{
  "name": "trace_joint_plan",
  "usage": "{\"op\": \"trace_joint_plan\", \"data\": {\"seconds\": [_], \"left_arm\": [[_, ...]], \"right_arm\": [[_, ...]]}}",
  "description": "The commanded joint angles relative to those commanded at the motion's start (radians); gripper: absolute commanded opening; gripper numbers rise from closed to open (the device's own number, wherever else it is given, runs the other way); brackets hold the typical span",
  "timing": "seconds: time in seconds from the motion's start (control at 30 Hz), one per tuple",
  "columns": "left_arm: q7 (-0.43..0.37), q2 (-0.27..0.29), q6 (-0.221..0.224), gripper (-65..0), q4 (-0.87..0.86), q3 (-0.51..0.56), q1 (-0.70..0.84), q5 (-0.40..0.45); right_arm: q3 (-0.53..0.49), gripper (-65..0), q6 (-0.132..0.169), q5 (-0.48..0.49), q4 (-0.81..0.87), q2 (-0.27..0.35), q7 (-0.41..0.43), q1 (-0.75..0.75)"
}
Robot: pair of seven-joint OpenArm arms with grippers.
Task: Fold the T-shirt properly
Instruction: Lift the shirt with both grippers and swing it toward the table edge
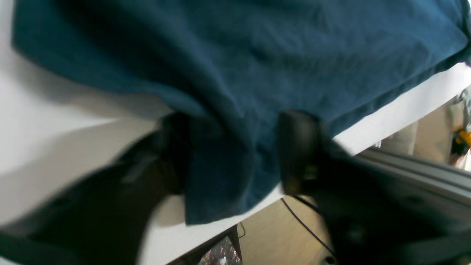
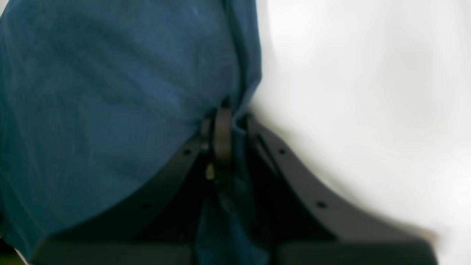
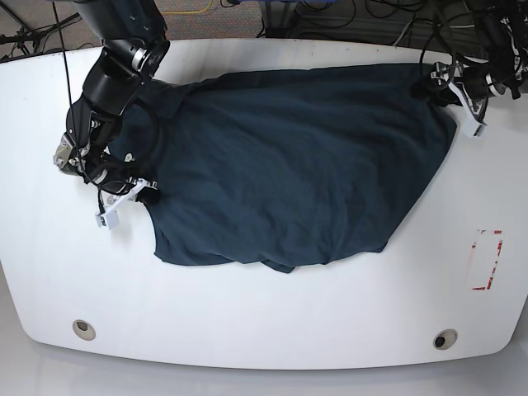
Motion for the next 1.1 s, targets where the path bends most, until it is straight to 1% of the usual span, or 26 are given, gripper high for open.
{"op": "trace_joint_plan", "data": {"seconds": [0.03,0.1,0.13,0.17,0.2,0.33,0.4,0.5,0.6,0.67,0.83,0.93,1.1], "left_arm": [[-0.005,0.008,0.0,-57.4,0.0,-0.002,-0.014,0.0],[-0.014,0.018,0.0,-65.0,0.0,-0.002,-0.023,0.0],[-0.015,0.02,0.0,-65.0,0.0,-0.003,-0.025,0.0],[-0.025,0.02,0.0,-65.0,0.0,-0.005,-0.026,0.0],[-0.034,0.02,0.0,-64.6,0.0,-0.008,-0.028,0.0],[-0.044,0.023,0.0,-64.6,0.011,-0.021,-0.032,-0.006],[-0.041,0.023,0.0,-64.6,0.038,-0.025,-0.057,-0.008],[-0.04,0.02,0.0,-64.6,0.109,-0.026,-0.072,-0.006],[-0.008,0.017,0.0,-64.6,0.186,-0.029,-0.081,-0.005],[0.015,0.012,0.0,-64.6,0.235,-0.035,-0.098,-0.005],[0.015,0.003,0.0,-64.6,0.327,-0.051,-0.14,-0.005],[0.015,-0.005,0.0,-64.4,0.365,-0.049,-0.157,-0.006],[0.015,-0.018,0.0,-64.3,0.399,-0.044,-0.226,-0.008]], "right_arm": [[0.0,-62.1,0.0,0.0,0.0,0.0,0.0,0.0],[0.0,-62.5,0.0,0.0,0.0,0.0,0.0,-0.002],[0.0,-62.6,0.0,0.0,0.0,0.0,0.0,-0.003],[0.0,-64.5,0.0,0.0,0.0,0.0,0.0,-0.003],[0.0,-65.0,0.0,0.0,0.0,0.0,0.0,-0.003],[0.0,-65.0,0.0,0.0,0.002,0.0,0.0,-0.003],[0.0,-65.0,0.0,0.003,0.015,0.0,-0.003,-0.003],[0.002,-65.0,0.0,0.0,0.08,0.0,-0.009,-0.006],[0.002,-65.0,0.0,-0.002,0.161,0.008,-0.043,-0.025],[0.002,-65.0,0.0,-0.002,0.212,0.031,-0.075,-0.021],[0.002,-65.0,0.0,0.0,0.298,0.046,-0.14,-0.006],[0.0,-65.0,0.0,0.005,0.344,0.08,-0.17,0.005],[0.0,-65.0,0.0,0.006,0.393,0.107,-0.213,0.032]]}}
